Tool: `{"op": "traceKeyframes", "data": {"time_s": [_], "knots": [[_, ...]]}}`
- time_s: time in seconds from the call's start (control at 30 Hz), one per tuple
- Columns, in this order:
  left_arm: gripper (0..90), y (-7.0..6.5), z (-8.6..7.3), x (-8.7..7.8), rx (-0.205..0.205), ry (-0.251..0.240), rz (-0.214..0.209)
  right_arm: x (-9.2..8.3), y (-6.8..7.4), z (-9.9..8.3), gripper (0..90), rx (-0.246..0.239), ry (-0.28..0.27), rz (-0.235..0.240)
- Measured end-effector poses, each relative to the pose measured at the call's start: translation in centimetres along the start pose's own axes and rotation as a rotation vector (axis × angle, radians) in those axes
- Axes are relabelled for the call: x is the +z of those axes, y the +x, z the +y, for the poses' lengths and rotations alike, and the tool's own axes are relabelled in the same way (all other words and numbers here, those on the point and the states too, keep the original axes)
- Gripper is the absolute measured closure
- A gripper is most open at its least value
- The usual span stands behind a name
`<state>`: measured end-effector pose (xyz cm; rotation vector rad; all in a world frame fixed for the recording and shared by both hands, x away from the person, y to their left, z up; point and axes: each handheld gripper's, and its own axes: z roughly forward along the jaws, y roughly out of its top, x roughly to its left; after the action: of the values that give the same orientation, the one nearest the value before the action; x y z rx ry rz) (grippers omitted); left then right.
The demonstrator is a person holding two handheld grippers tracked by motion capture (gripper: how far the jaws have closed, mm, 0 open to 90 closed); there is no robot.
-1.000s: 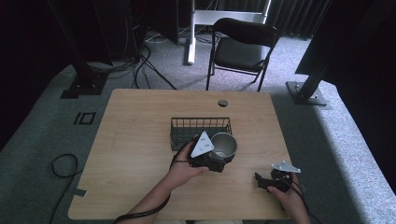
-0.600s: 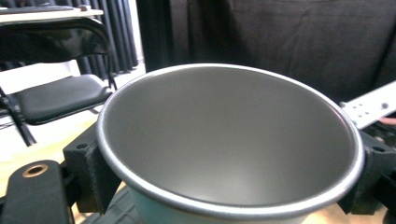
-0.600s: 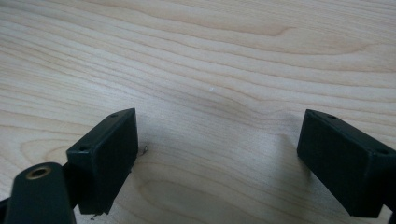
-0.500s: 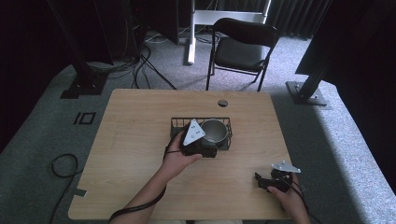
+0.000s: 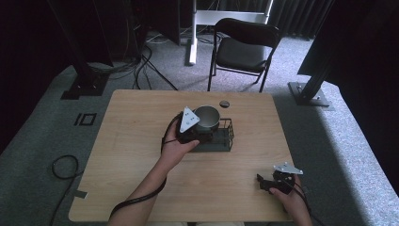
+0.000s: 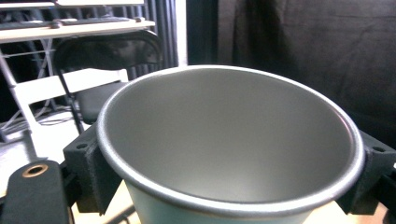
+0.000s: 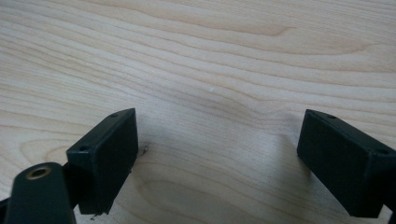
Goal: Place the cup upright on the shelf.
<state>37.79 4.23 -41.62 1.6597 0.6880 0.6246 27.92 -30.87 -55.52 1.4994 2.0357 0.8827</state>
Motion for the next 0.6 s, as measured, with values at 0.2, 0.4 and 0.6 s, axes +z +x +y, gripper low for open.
{"op": "traceKeyframes", "data": {"time_s": [0.2, 0.4, 0.6], "knots": [[13.2, 1.1, 0.0, 0.9, -0.029, -0.012, 0.078, 0.0, 0.0, 0.0, 12.1, 0.001, 0.0, 0.001], [13.2, 1.8, -0.8, 1.7, -0.055, -0.008, 0.152, 0.0, 0.0, 0.0, 12.1, 0.001, 0.0, 0.001], [13.2, 2.0, -2.2, 2.4, -0.077, 0.009, 0.181, 0.0, 0.0, 0.0, 12.1, 0.001, 0.0, 0.001]]}}
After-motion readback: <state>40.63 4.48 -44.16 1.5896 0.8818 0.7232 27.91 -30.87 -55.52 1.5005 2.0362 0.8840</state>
